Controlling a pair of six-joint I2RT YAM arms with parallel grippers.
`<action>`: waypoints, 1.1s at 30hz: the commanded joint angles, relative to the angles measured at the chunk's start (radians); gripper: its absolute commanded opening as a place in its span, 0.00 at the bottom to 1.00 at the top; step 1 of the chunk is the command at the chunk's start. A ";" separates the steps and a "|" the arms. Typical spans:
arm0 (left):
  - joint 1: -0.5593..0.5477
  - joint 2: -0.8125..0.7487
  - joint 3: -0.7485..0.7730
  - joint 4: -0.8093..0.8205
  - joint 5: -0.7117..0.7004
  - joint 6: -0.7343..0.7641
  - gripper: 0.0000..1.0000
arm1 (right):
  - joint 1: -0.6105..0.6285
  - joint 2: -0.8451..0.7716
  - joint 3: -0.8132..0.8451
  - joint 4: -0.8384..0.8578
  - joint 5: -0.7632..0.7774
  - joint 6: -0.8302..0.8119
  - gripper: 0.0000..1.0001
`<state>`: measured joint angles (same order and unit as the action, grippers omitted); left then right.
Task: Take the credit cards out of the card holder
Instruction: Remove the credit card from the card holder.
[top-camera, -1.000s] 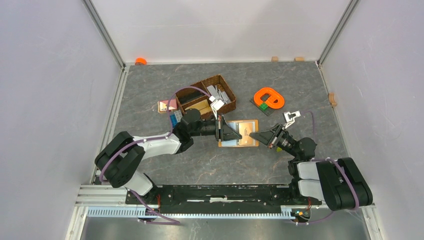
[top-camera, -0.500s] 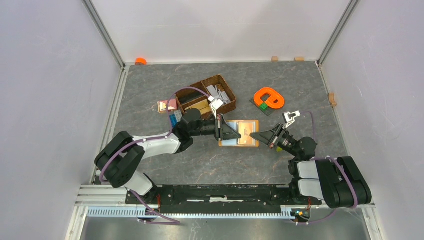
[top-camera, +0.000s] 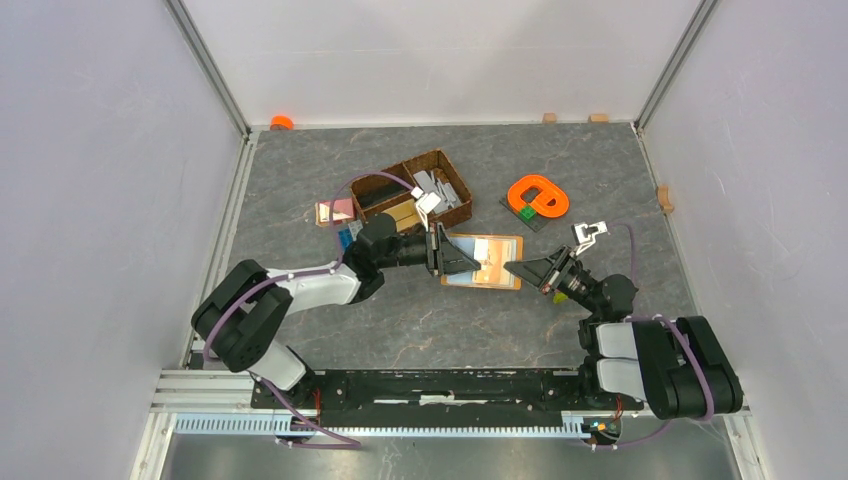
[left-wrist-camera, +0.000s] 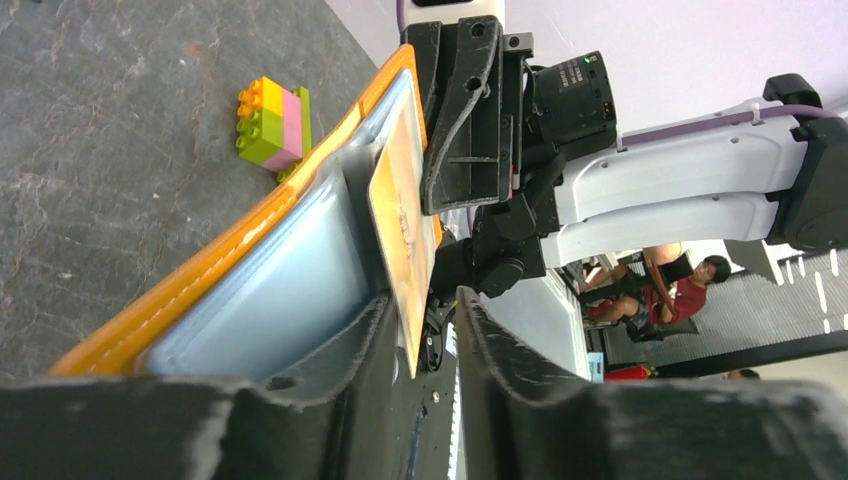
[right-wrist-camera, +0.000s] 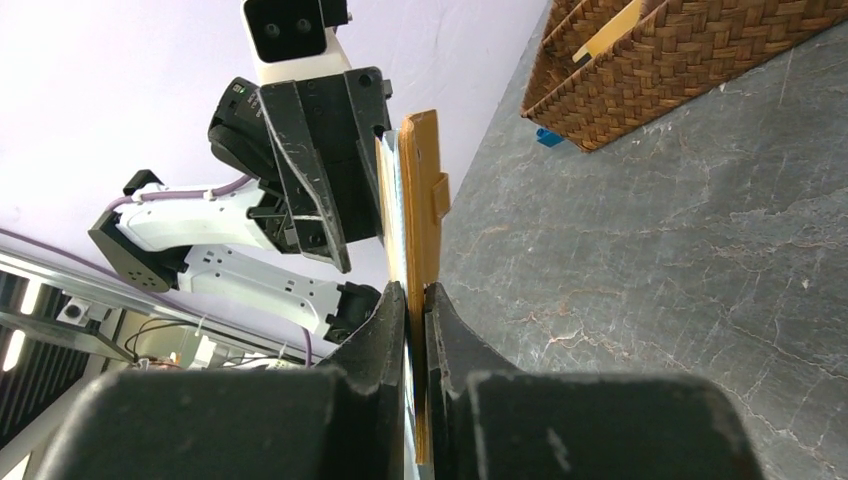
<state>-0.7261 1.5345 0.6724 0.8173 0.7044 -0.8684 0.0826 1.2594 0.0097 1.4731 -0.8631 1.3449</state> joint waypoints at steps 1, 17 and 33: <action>-0.005 0.007 0.017 0.128 0.038 -0.047 0.43 | -0.003 -0.027 -0.163 0.441 -0.002 -0.022 0.00; 0.020 0.063 0.011 0.167 0.022 -0.109 0.02 | -0.016 -0.086 -0.177 0.280 0.031 -0.091 0.00; 0.129 -0.246 -0.095 -0.262 -0.355 0.120 0.02 | -0.168 -0.389 -0.168 -0.370 0.134 -0.351 0.00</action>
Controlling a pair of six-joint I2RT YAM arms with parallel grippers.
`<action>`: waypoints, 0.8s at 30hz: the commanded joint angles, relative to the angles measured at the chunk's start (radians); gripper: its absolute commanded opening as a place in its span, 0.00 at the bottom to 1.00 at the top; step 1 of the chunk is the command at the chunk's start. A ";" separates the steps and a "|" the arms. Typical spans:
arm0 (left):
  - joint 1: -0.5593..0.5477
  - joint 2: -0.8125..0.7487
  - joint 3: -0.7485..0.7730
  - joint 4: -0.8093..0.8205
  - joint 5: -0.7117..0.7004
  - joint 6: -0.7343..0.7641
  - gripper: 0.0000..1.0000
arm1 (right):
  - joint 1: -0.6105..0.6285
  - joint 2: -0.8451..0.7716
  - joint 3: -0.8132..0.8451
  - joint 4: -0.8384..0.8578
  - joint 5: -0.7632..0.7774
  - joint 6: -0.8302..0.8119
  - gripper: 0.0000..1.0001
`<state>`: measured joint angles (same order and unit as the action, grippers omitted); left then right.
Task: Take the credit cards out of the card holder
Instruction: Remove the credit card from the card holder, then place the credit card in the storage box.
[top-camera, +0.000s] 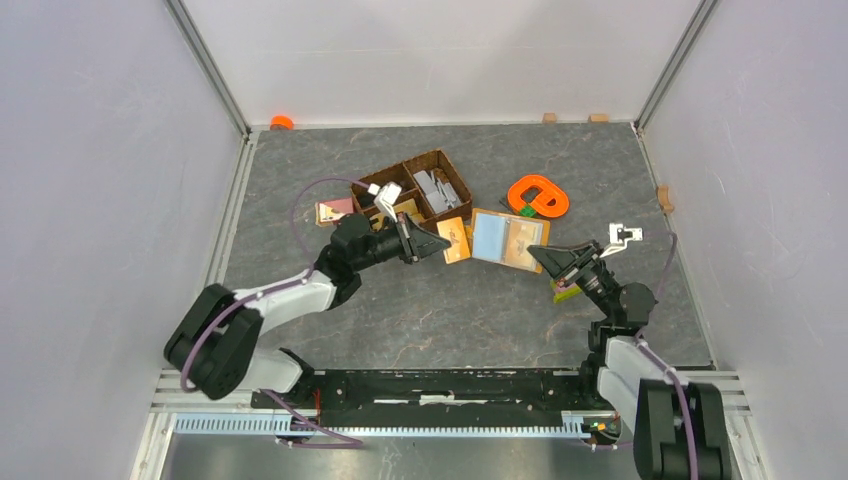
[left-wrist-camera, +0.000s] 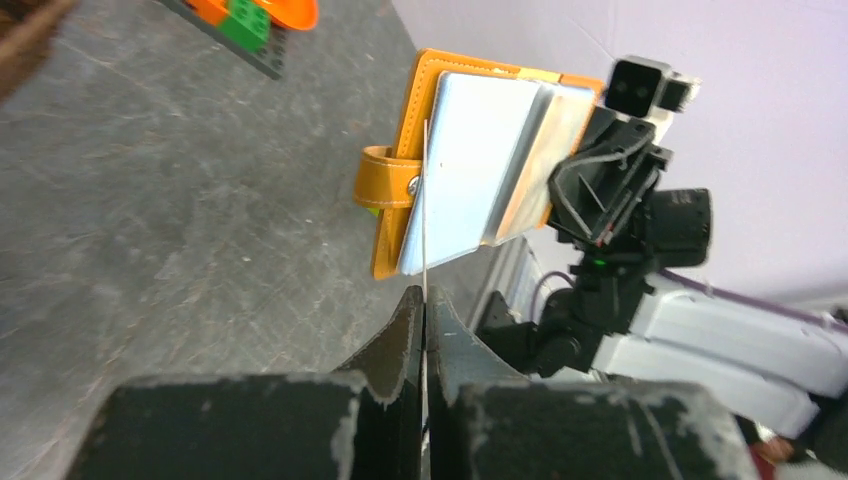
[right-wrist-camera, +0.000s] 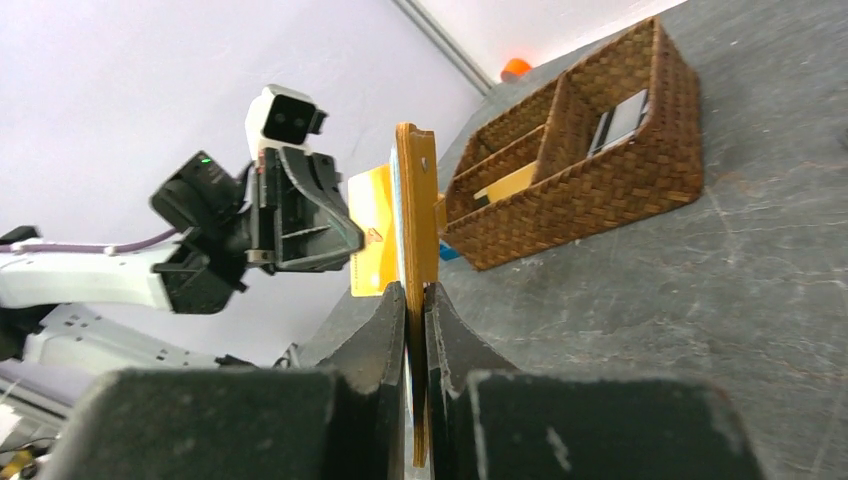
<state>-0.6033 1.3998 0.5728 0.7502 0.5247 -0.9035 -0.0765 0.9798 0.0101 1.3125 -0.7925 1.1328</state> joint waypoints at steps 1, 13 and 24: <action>0.005 -0.135 0.012 -0.243 -0.226 0.193 0.02 | -0.009 -0.142 -0.158 -0.264 0.075 -0.168 0.00; -0.150 -0.145 0.330 -0.805 -0.968 1.055 0.02 | -0.009 -0.375 -0.109 -0.588 0.203 -0.321 0.00; -0.240 0.190 0.647 -1.136 -1.174 1.451 0.02 | -0.009 -0.314 -0.110 -0.545 0.173 -0.297 0.00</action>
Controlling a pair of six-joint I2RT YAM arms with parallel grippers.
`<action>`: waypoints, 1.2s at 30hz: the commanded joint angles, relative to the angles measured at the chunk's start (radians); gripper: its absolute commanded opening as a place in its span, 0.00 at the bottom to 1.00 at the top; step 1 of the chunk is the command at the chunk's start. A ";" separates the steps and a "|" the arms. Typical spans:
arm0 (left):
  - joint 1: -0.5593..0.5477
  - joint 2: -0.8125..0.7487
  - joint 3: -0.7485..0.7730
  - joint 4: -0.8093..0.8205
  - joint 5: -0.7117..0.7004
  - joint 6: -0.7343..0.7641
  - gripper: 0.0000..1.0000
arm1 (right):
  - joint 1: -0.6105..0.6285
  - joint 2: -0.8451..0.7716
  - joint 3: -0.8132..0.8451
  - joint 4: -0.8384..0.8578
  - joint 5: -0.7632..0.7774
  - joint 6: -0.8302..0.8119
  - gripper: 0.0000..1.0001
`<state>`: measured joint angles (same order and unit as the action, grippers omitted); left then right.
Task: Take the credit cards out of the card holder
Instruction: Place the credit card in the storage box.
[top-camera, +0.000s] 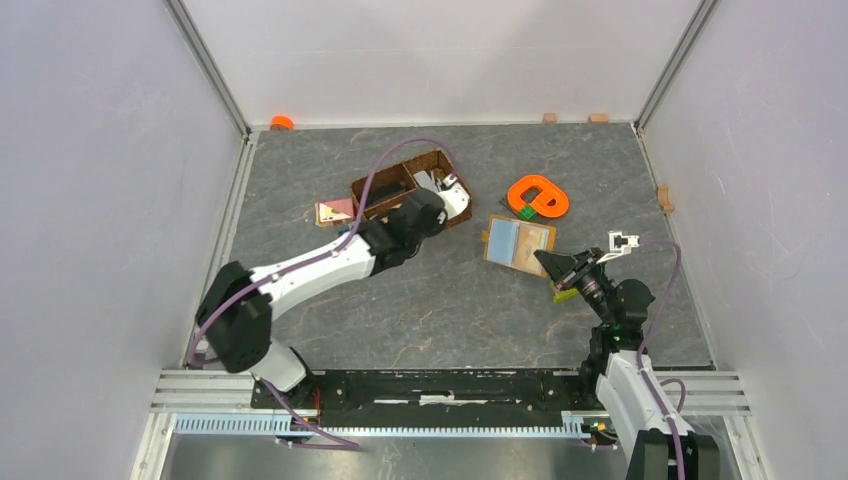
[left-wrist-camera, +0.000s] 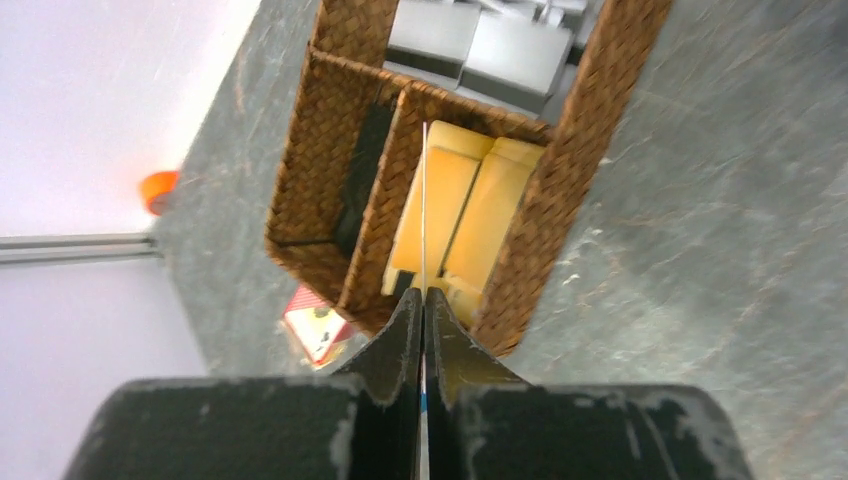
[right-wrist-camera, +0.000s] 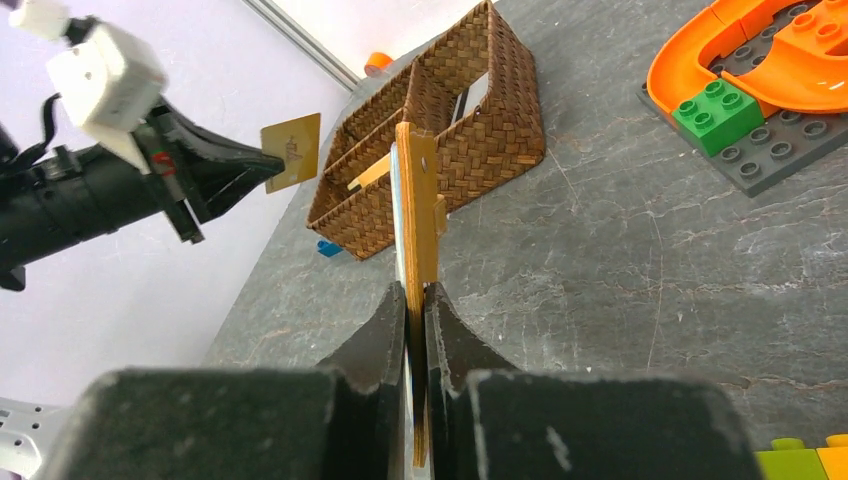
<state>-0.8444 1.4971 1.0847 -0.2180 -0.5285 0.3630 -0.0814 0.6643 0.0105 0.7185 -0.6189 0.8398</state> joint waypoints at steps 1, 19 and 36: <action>0.002 0.120 0.156 -0.196 -0.134 0.201 0.02 | -0.004 0.001 -0.111 0.051 -0.001 -0.005 0.00; 0.066 0.338 0.230 -0.122 -0.209 0.369 0.02 | -0.004 0.030 -0.126 0.113 -0.028 0.023 0.00; 0.010 0.034 0.162 -0.103 -0.132 -0.002 0.61 | -0.004 0.082 -0.129 0.155 -0.052 0.041 0.00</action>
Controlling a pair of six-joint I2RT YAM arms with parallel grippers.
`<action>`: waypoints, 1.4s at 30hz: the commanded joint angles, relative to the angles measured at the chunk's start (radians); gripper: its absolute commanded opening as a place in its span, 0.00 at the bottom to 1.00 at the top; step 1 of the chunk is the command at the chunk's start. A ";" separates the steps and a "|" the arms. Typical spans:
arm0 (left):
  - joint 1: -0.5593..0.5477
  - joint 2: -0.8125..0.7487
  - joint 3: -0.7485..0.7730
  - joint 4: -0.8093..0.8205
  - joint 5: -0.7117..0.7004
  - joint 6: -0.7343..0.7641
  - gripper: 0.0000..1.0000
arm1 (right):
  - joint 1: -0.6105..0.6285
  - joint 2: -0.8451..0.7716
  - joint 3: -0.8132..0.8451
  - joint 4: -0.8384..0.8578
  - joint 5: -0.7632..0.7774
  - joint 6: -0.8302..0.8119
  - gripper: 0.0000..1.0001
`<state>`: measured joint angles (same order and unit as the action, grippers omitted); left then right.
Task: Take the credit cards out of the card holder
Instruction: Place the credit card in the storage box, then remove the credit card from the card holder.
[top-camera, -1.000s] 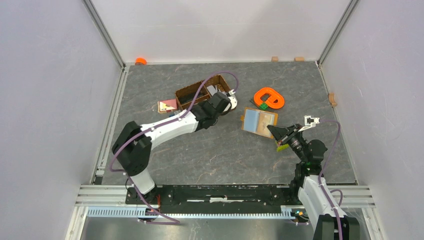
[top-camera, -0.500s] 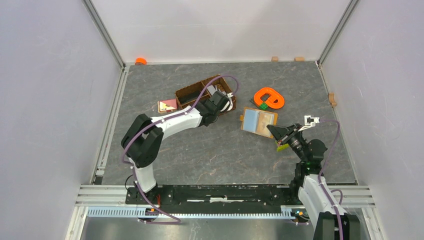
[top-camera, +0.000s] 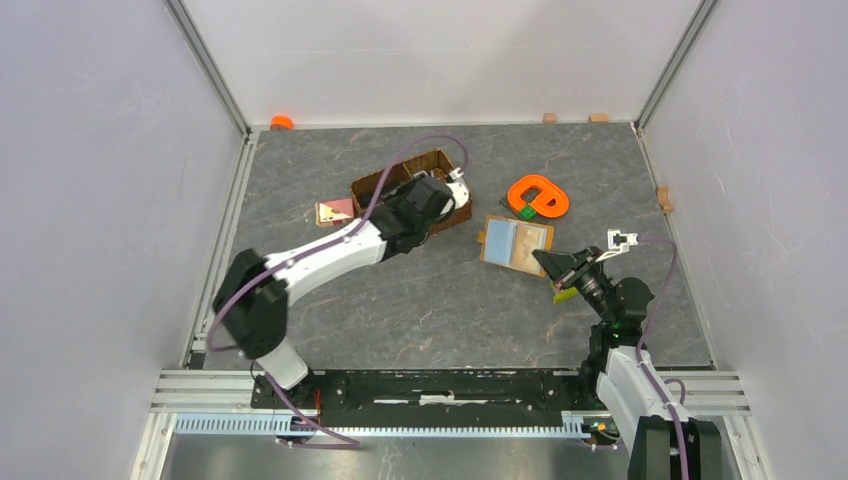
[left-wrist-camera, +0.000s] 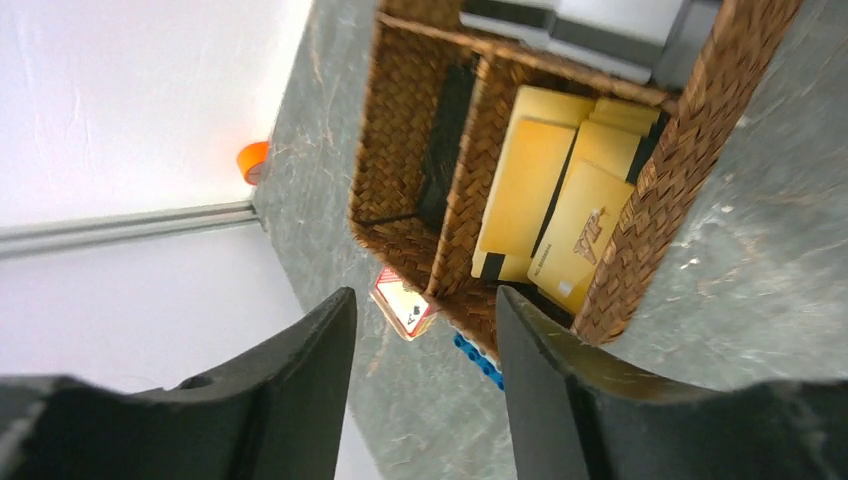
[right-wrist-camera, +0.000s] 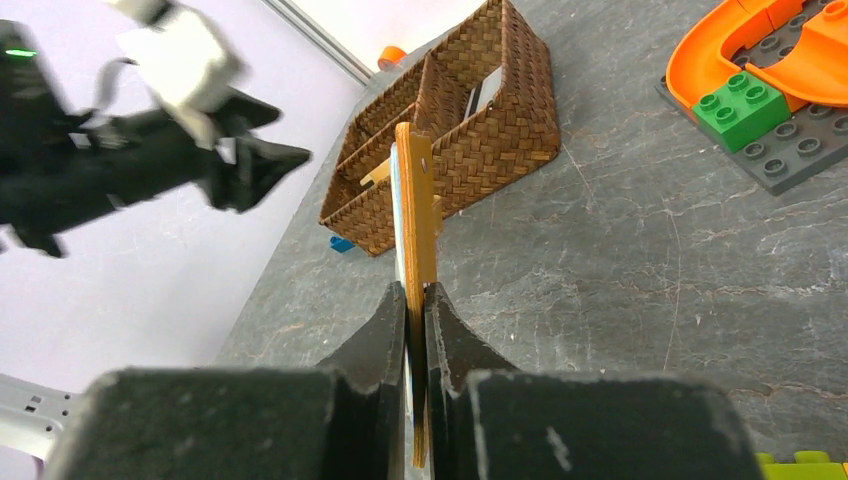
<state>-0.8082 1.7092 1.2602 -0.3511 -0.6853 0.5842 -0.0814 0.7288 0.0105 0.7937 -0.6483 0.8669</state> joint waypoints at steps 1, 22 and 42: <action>-0.031 -0.212 -0.016 0.019 0.030 -0.299 0.71 | -0.004 0.022 -0.126 0.082 -0.029 0.009 0.00; -0.042 -0.737 -0.612 0.494 0.379 -0.968 1.00 | 0.005 -0.286 -0.110 -0.090 -0.040 0.062 0.00; -0.043 -1.068 -0.848 0.576 0.463 -1.103 1.00 | 0.010 -0.286 0.218 -0.363 0.045 -0.018 0.00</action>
<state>-0.8505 0.7444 0.4549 0.1806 -0.1768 -0.4721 -0.0757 0.3363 0.1516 0.3313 -0.5865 0.8703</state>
